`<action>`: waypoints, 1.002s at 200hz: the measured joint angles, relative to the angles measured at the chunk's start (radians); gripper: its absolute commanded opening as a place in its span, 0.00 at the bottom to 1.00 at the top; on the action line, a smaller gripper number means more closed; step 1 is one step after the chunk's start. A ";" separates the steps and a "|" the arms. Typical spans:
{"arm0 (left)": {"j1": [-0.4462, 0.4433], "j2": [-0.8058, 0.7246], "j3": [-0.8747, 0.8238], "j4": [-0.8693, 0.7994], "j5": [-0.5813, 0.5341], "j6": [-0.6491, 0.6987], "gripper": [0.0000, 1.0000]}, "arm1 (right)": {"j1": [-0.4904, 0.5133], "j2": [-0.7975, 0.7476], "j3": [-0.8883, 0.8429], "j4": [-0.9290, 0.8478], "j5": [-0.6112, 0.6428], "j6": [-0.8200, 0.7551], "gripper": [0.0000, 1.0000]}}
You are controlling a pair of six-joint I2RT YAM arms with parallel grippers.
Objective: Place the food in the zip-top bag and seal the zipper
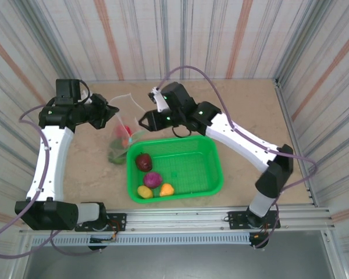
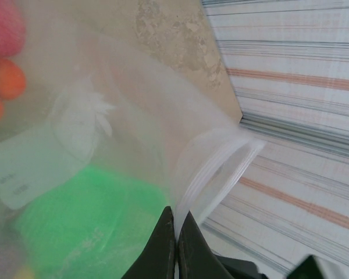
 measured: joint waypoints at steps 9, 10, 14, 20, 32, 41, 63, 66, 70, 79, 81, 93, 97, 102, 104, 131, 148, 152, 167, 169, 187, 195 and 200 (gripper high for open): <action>0.006 -0.009 -0.004 -0.006 0.001 0.005 0.00 | -0.003 -0.045 -0.092 0.016 -0.006 -0.024 0.69; 0.008 -0.010 -0.005 -0.008 0.002 0.006 0.00 | -0.003 -0.053 -0.106 0.019 -0.008 -0.025 0.70; 0.013 -0.014 -0.007 -0.011 0.003 0.009 0.00 | -0.003 -0.070 -0.145 0.027 -0.008 -0.029 0.71; 0.023 -0.020 -0.011 -0.019 0.005 0.014 0.00 | 0.002 -0.097 -0.208 0.038 -0.012 -0.040 0.74; 0.037 -0.033 -0.020 -0.034 0.004 0.027 0.00 | 0.015 -0.131 -0.305 0.050 -0.018 -0.053 0.79; 0.044 -0.042 -0.023 -0.048 0.003 0.037 0.00 | 0.030 -0.145 -0.368 0.061 -0.019 -0.060 0.83; 0.047 -0.064 -0.023 -0.081 -0.002 0.070 0.00 | 0.064 -0.151 -0.459 0.082 -0.018 -0.076 0.93; 0.047 -0.068 -0.023 -0.087 -0.002 0.074 0.00 | 0.068 -0.151 -0.466 0.085 -0.018 -0.074 0.93; 0.047 -0.071 -0.023 -0.092 -0.005 0.081 0.00 | 0.074 -0.151 -0.473 0.086 -0.018 -0.077 0.93; 0.047 -0.079 -0.023 -0.107 -0.011 0.095 0.00 | 0.082 -0.150 -0.478 0.088 -0.020 -0.077 0.93; 0.047 -0.080 -0.023 -0.110 -0.012 0.098 0.00 | 0.084 -0.149 -0.478 0.088 -0.021 -0.077 0.93; 0.047 -0.089 -0.022 -0.126 -0.026 0.117 0.00 | 0.092 -0.145 -0.476 0.096 -0.026 -0.077 0.93; 0.047 -0.090 -0.021 -0.131 -0.030 0.123 0.00 | 0.094 -0.142 -0.474 0.095 -0.027 -0.077 0.93; 0.047 -0.094 -0.021 -0.138 -0.037 0.132 0.00 | 0.095 -0.137 -0.471 0.095 -0.031 -0.077 0.93; 0.047 -0.095 -0.021 -0.142 -0.039 0.135 0.00 | 0.095 -0.135 -0.471 0.095 -0.032 -0.077 0.93; 0.047 -0.122 -0.019 -0.177 -0.084 0.175 0.00 | 0.095 -0.093 -0.460 0.093 -0.045 -0.069 0.92; 0.047 -0.165 -0.037 -0.175 -0.099 0.177 0.00 | 0.095 -0.057 -0.444 0.094 -0.045 -0.042 0.88; 0.047 -0.179 -0.048 -0.173 -0.101 0.177 0.00 | 0.095 -0.048 -0.441 0.100 -0.045 -0.033 0.88; 0.047 -0.235 -0.092 -0.165 -0.108 0.174 0.00 | 0.095 -0.023 -0.442 0.136 -0.043 0.009 0.87; 0.047 -0.241 -0.098 -0.162 -0.108 0.174 0.00 | 0.095 -0.020 -0.443 0.143 -0.042 0.016 0.87; 0.047 -0.301 -0.150 -0.157 -0.119 0.163 0.00 | 0.101 0.011 -0.444 0.204 -0.011 0.069 0.86; 0.047 -0.322 -0.169 -0.154 -0.118 0.156 0.00 | 0.106 0.026 -0.448 0.239 0.009 0.089 0.88; 0.047 -0.334 -0.183 -0.149 -0.117 0.147 0.00 | 0.110 0.036 -0.452 0.266 0.023 0.100 0.89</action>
